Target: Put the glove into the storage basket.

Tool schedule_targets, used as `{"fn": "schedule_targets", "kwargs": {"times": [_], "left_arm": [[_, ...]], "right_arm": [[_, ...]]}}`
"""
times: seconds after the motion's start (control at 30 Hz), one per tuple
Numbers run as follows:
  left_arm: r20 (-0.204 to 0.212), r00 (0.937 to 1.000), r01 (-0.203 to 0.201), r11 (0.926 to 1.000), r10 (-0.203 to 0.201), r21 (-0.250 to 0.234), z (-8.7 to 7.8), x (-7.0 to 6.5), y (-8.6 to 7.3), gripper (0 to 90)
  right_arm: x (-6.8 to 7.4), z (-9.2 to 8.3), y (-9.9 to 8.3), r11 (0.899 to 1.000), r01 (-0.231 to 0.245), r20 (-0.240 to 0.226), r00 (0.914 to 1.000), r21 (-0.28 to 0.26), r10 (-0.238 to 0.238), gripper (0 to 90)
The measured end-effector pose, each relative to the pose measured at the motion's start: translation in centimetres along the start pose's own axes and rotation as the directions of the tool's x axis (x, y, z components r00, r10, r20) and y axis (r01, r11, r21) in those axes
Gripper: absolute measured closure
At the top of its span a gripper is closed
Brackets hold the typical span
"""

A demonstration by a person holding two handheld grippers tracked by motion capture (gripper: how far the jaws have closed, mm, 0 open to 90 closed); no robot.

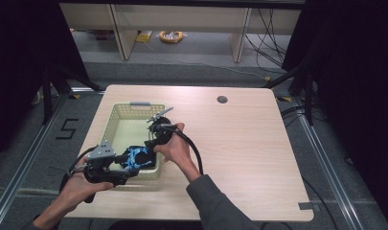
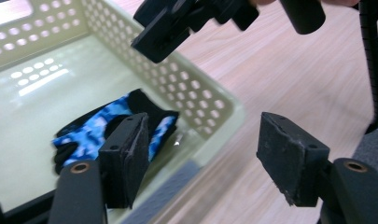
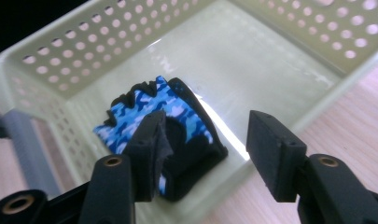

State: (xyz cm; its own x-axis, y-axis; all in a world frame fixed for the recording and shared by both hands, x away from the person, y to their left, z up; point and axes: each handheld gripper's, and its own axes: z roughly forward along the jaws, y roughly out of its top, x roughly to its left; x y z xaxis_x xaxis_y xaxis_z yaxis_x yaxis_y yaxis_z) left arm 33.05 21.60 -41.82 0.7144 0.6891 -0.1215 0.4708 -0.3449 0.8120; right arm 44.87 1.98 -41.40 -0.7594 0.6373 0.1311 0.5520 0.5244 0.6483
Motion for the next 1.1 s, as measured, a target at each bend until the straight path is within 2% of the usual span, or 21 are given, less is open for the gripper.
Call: {"fn": "schedule_targets", "kwargs": {"times": [0.13, 0.2, 0.23, 0.3, 0.33, 0.37, 0.43, 0.6, 0.67, 0.73, 0.77, 0.83, 0.87, 0.9, 0.93, 0.97, 1.0, 1.03, 1.1], "left_arm": [[0.025, 0.9997, 0.005, 0.9993, -0.005, -0.036, 0.4, -1.1, 0.1, 30.8], [0.032, 0.9995, 0.002, 0.9991, -0.001, -0.042, 0.6, -1.7, 0.2, 29.2], [0.033, 0.9995, 0.005, 0.9991, -0.004, -0.041, 0.6, -1.9, 0.2, 27.9], [0.05, 0.9988, 0.004, 0.9989, -0.002, -0.046, 0.9, -2.6, 0.1, 25.5], [0.06, 0.9982, -0.002, 0.9987, 0.005, -0.051, 1.1, -3.0, 0.1, 24.7], [0.056, 0.9984, -0.007, 0.9992, 0.009, -0.04, 1.2, -3.3, 0.0, 24.0], [0.072, 0.9974, -0.005, 0.9981, 0.01, -0.062, 1.6, -4.0, -0.2, 22.8], [0.093, 0.9955, -0.014, 0.9979, 0.02, -0.064, 2.7, -6.0, -1.0, 21.0], [0.097, 0.9948, -0.024, 0.9982, 0.029, -0.055, 2.9, -6.4, -1.2, 20.5], [0.112, 0.9932, -0.026, 0.9987, 0.031, -0.044, 3.2, -6.8, -1.5, 20.5], [0.115, 0.9929, -0.023, 0.9985, 0.029, -0.051, 3.4, -6.8, -1.7, 20.4], [0.104, 0.9938, -0.034, 0.9982, 0.039, -0.048, 3.6, -6.9, -2.0, 20.4], [0.105, 0.9936, -0.038, 0.9981, 0.043, -0.048, 3.7, -6.9, -2.1, 20.5], [0.103, 0.9942, -0.029, 0.9987, 0.033, -0.042, 3.7, -7.0, -2.3, 20.5], [0.106, 0.9938, -0.03, 0.9991, 0.033, -0.03, 3.6, -6.8, -2.4, 20.5], [0.098, 0.9947, -0.027, 0.9988, 0.031, -0.041, 3.7, -6.9, -2.5, 20.5], [0.107, 0.9937, -0.031, 0.9993, 0.033, -0.021, 3.5, -6.7, -2.5, 20.5], [0.1, 0.9943, -0.032, 0.999, 0.035, -0.031, 3.6, -6.6, -2.6, 20.5], [0.1, 0.9945, -0.027, 0.9992, 0.03, -0.03, 3.7, -6.5, -2.9, 20.5]], "right_arm": [[-0.4, -2.3, -1.4, 0.999, 0.002, -0.003, 1.0, -0.042, -0.002, 43.9], [-0.7, -3.6, -2.5, 0.998, -0.002, -0.006, 1.0, -0.07, 0.001, 42.1], [-1.0, -4.5, -3.0, 0.998, 0.005, -0.009, 0.9999, -0.066, -0.006, 41.2], [-1.3, -5.4, -3.9, 0.996, 0.008, -0.004, 1.0, -0.091, -0.008, 39.7], [-1.8, -5.7, -4.3, 0.992, 0.053, 0.004, 0.9986, -0.111, -0.053, 39.3], [-1.7, -6.5, -5.0, 0.994, -0.012, -0.004, 0.9999, -0.107, 0.011, 38.8], [-2.2, -7.5, -6.1, 0.992, -0.013, 0.002, 0.9999, -0.126, 0.013, 37.7], [-3.2, -9.4, -9.0, 0.987, -0.037, 0.005, 0.9992, -0.155, 0.038, 37.1], [-3.4, -10.0, -10.4, 0.984, -0.036, 0.027, 0.9988, -0.172, 0.041, 36.9], [-3.5, -10.4, -11.4, 0.982, -0.059, 0.016, 0.9979, -0.179, 0.063, 37.0], [-3.6, -10.7, -12.1, 0.984, -0.054, 0.029, 0.9978, -0.172, 0.06, 36.6], [-3.6, -11.0, -12.9, 0.982, -0.061, 0.012, 0.9979, -0.178, 0.064, 36.5], [-3.6, -11.2, -13.1, 0.982, -0.063, 0.029, 0.9972, -0.181, 0.069, 36.5], [-3.5, -11.5, -13.4, 0.982, -0.075, 0.024, 0.9965, -0.172, 0.08, 36.4], [-3.7, -11.5, -13.7, 0.981, -0.061, 0.02, 0.9976, -0.182, 0.066, 36.3], [-3.7, -11.8, -14.0, 0.98, -0.066, 0.022, 0.9972, -0.185, 0.072, 36.3], [-3.5, -11.9, -14.2, 0.979, -0.09, 0.016, 0.9954, -0.184, 0.095, 36.2], [-3.5, -12.0, -14.4, 0.977, -0.092, 0.023, 0.9949, -0.194, 0.098, 36.1], [-3.7, -12.1, -14.7, 0.978, -0.072, 0.016, 0.9969, -0.196, 0.076, 35.7]]}}
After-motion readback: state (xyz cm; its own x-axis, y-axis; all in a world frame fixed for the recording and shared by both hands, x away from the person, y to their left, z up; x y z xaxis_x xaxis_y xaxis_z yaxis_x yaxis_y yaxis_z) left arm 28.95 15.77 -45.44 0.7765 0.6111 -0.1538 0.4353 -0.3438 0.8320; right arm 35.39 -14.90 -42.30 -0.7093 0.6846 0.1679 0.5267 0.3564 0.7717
